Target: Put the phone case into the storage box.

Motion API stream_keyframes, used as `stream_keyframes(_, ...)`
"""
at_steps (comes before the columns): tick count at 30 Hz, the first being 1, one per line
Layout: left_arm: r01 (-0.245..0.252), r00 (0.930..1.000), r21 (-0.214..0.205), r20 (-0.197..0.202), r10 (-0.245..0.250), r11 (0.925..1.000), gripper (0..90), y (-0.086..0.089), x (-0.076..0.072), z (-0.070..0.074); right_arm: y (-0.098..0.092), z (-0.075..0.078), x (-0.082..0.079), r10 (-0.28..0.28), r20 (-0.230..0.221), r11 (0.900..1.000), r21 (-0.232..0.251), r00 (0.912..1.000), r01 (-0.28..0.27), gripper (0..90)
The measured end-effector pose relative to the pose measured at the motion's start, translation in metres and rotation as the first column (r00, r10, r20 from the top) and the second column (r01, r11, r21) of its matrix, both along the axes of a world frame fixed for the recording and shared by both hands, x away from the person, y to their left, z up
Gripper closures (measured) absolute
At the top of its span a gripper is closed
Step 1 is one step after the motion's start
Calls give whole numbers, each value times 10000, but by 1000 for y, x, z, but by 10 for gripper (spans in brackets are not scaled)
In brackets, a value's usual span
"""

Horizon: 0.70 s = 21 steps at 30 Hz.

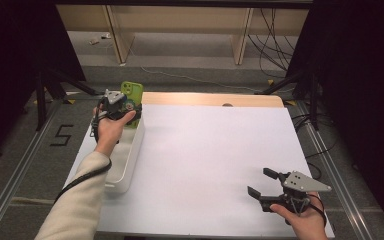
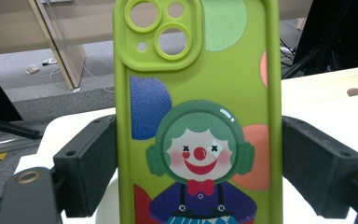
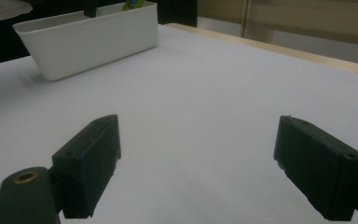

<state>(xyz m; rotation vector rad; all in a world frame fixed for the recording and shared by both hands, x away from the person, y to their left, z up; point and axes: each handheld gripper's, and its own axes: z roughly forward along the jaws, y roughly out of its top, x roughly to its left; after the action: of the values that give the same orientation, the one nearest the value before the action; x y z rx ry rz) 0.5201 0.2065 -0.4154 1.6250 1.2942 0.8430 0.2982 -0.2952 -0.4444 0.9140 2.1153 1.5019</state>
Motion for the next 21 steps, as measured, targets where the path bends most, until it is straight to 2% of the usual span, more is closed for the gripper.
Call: stream_keyframes(21,-46,9999,23,-94,47,10000,160,5,-1,0,0,0,0,-31,-1,10000,-23,10000,31,158)
